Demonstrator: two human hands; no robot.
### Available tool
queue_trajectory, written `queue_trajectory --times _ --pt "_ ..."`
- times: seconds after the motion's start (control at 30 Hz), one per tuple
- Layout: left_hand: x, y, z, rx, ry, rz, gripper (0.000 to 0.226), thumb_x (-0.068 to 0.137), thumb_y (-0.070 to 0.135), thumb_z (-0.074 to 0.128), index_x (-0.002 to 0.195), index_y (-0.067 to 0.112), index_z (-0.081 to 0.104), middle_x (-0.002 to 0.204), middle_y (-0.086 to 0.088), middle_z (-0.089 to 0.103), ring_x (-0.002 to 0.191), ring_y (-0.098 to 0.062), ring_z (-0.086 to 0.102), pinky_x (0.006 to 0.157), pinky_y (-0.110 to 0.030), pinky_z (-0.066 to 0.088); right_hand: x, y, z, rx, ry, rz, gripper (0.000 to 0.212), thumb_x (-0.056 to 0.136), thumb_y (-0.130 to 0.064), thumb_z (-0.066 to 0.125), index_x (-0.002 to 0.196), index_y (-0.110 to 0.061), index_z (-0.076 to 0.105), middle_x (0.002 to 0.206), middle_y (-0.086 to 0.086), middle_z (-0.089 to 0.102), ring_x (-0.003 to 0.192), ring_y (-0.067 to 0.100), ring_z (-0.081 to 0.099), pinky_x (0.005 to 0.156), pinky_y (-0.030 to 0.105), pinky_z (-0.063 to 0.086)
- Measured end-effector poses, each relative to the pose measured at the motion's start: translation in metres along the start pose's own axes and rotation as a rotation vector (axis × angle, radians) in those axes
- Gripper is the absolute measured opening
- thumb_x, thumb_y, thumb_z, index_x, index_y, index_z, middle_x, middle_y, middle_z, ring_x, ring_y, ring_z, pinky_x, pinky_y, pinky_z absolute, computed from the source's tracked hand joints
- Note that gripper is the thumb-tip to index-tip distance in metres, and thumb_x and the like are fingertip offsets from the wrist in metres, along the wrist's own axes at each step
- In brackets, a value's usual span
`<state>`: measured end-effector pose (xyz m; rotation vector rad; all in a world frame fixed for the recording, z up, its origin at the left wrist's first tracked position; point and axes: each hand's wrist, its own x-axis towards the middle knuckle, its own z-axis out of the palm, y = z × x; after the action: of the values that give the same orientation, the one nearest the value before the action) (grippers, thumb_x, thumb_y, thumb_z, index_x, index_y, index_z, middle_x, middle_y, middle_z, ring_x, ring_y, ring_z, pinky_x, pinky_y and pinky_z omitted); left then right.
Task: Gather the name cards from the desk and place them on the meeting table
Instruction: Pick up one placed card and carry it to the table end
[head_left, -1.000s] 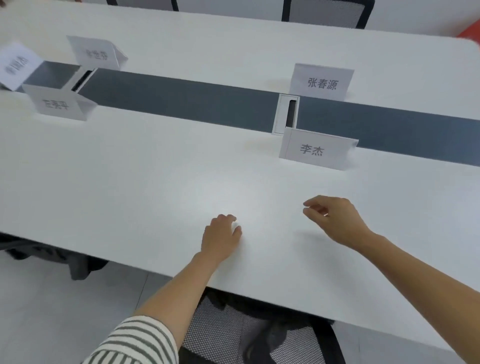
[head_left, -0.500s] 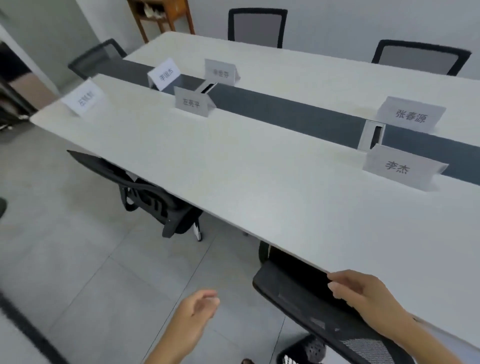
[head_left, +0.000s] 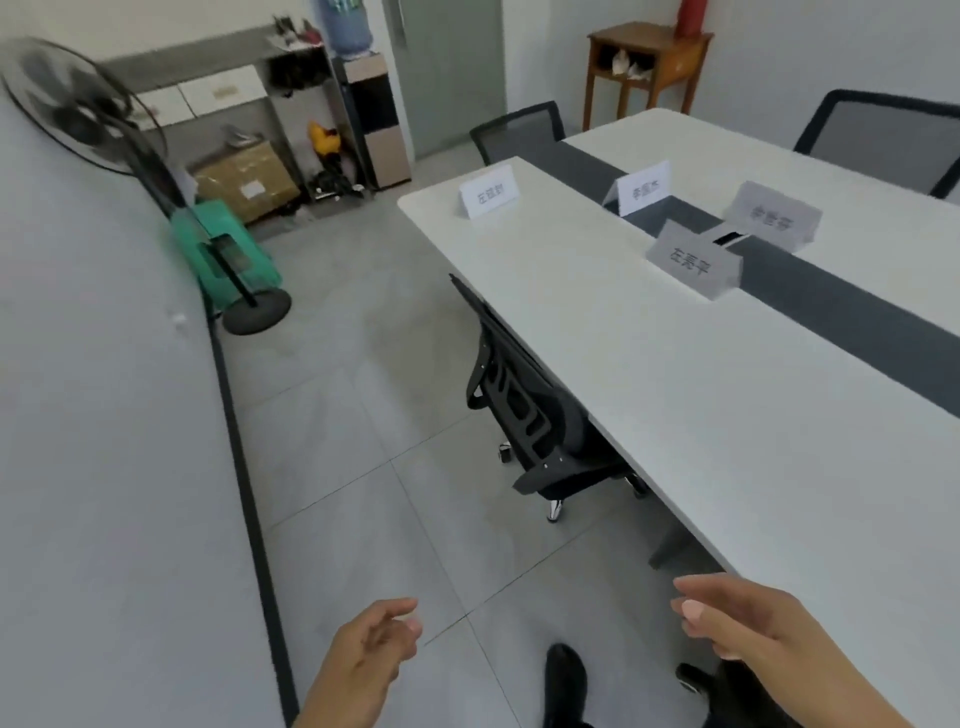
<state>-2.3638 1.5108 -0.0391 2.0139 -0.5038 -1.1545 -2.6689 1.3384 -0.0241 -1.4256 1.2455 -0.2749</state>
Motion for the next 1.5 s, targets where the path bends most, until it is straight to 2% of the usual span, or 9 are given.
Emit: queue_trajectory --times 0.13,0.27,0.53,0.63,0.77,0.93,1.3,1.4,1.5 --pt "0.045 0.025 -0.042 -0.007 0.080 -0.029 0.014 0.091 0.022 0.060 0.104 0.025 0.066 0.097 -0.009 0.071 0.095 -0.018 0.067 0.084 -0.027 0.047 0.083 -0.059 0.025 -0.040 -0.090 -0.093 0.035 0.067 -0.055 0.071 0.096 -0.036 0.073 0.092 -0.019 0.076 0.089 -0.001 0.070 0.082 0.025 0.049" --pt "0.078 0.058 -0.093 -0.027 0.154 -0.009 0.016 0.090 0.025 0.062 0.104 0.031 0.066 0.097 -0.005 0.072 0.097 -0.011 0.067 0.094 -0.029 0.047 0.161 -0.128 0.060 -0.106 -0.192 -0.151 0.016 0.085 -0.032 0.068 0.100 -0.037 0.071 0.095 -0.022 0.075 0.093 -0.002 0.070 0.086 0.027 0.052" --pt "0.164 0.065 -0.194 -0.153 0.261 -0.117 0.013 0.090 0.024 0.061 0.101 0.031 0.064 0.099 -0.006 0.070 0.098 -0.013 0.065 0.098 -0.035 0.045 0.291 -0.249 0.148 -0.198 -0.343 -0.246 0.018 0.087 -0.028 0.066 0.104 -0.034 0.069 0.098 -0.020 0.075 0.092 -0.006 0.068 0.079 0.016 0.049" --pt "0.219 0.068 -0.244 -0.137 0.254 -0.119 0.012 0.090 0.027 0.060 0.099 0.035 0.061 0.099 -0.005 0.069 0.098 -0.014 0.064 0.100 -0.037 0.044 0.338 -0.277 0.194 -0.190 -0.334 -0.242 0.017 0.087 -0.025 0.066 0.102 -0.033 0.069 0.096 -0.017 0.076 0.089 -0.003 0.070 0.070 0.011 0.050" --pt "0.286 0.094 -0.324 -0.086 0.228 -0.069 0.015 0.091 0.031 0.059 0.105 0.036 0.062 0.099 -0.003 0.070 0.102 -0.014 0.064 0.102 -0.038 0.044 0.384 -0.324 0.247 -0.155 -0.293 -0.171 0.017 0.086 -0.022 0.068 0.101 -0.028 0.072 0.096 -0.010 0.078 0.085 0.001 0.072 0.078 0.025 0.050" --pt "0.372 0.157 -0.406 -0.103 0.241 0.015 0.015 0.092 0.019 0.059 0.102 0.029 0.065 0.100 -0.006 0.072 0.098 -0.016 0.066 0.098 -0.035 0.045 0.435 -0.385 0.284 -0.138 -0.233 -0.153 0.016 0.085 -0.016 0.069 0.098 -0.025 0.073 0.090 -0.009 0.078 0.084 0.004 0.073 0.080 0.028 0.052" --pt "0.595 0.277 -0.447 0.072 0.014 0.027 0.016 0.090 0.031 0.061 0.105 0.037 0.063 0.099 0.000 0.069 0.102 -0.012 0.064 0.098 -0.033 0.046 0.613 -0.463 0.288 -0.099 -0.051 -0.077 0.015 0.086 -0.020 0.068 0.097 -0.030 0.072 0.091 -0.013 0.078 0.082 -0.003 0.071 0.079 0.028 0.053" --pt "0.646 0.332 -0.460 0.093 0.001 0.067 0.018 0.090 0.028 0.062 0.107 0.034 0.065 0.099 -0.002 0.071 0.102 -0.011 0.065 0.098 -0.031 0.046 0.663 -0.502 0.286 -0.071 -0.034 -0.078 0.019 0.081 -0.036 0.071 0.099 -0.032 0.073 0.091 -0.016 0.077 0.084 -0.003 0.070 0.089 0.034 0.053" --pt "0.696 0.373 -0.468 0.124 -0.021 0.110 0.018 0.090 0.026 0.061 0.107 0.033 0.065 0.097 -0.004 0.071 0.099 -0.010 0.067 0.095 -0.029 0.047 0.711 -0.534 0.280 -0.060 -0.002 -0.118 0.060 0.057 -0.078 0.065 0.100 -0.036 0.072 0.092 -0.017 0.077 0.087 -0.002 0.070 0.084 0.029 0.052"
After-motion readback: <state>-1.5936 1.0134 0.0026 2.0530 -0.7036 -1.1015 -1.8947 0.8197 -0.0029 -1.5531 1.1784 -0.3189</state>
